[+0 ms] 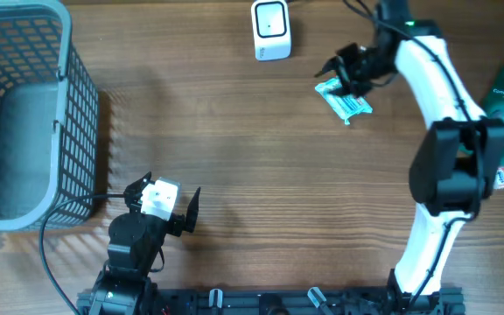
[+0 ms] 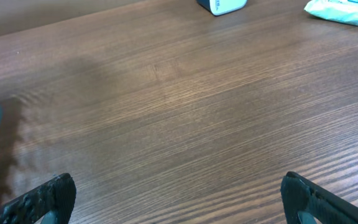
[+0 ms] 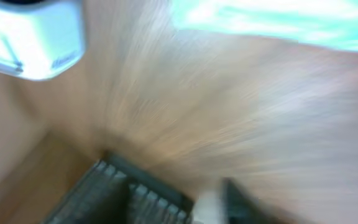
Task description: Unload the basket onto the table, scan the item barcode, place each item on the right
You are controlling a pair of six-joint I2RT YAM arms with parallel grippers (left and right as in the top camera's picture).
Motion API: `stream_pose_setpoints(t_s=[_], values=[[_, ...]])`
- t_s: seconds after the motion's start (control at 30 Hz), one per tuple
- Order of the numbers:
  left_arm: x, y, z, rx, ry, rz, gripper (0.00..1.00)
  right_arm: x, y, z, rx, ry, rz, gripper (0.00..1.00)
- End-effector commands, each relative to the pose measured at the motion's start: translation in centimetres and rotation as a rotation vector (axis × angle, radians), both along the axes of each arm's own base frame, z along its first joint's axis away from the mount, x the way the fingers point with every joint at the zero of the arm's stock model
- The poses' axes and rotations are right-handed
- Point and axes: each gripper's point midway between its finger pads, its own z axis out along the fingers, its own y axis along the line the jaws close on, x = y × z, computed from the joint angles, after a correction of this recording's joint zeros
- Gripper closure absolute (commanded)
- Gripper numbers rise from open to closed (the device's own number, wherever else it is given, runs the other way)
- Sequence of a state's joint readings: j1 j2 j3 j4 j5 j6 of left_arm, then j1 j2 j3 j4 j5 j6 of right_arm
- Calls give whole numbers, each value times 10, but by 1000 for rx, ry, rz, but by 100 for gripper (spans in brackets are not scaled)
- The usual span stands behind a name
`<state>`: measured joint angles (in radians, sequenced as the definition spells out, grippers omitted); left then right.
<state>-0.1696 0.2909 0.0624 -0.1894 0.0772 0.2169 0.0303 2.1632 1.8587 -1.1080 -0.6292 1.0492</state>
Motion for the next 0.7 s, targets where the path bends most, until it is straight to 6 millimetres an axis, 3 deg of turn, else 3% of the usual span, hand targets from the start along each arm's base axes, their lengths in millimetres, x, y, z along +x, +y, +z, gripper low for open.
stream_pose_setpoints(t_s=[0.0, 0.13, 0.23, 0.33, 0.5, 0.6, 0.67], values=[[-1, -1, -1, 6, -1, -11, 0, -2, -57, 1, -209, -52, -10, 4], [-1, -1, -1, 6, -1, -11, 0, -9, -73, -34, -199, 9, -18, 0], [-1, -1, -1, 6, -1, -11, 0, 5, -74, -58, -202, -44, 15, 0], [-1, -1, -2, 6, 0, -11, 0, 20, -84, -69, -255, -95, 17, 0], [-1, -1, -2, 6, 0, -11, 0, 6, -91, -91, -349, -20, 3, 1], [-1, -1, -2, 6, 0, -11, 0, -6, -86, -110, -362, 24, -23, 23], [-1, -1, -2, 6, 0, -11, 0, -12, -84, -121, -362, 30, -19, 24]])
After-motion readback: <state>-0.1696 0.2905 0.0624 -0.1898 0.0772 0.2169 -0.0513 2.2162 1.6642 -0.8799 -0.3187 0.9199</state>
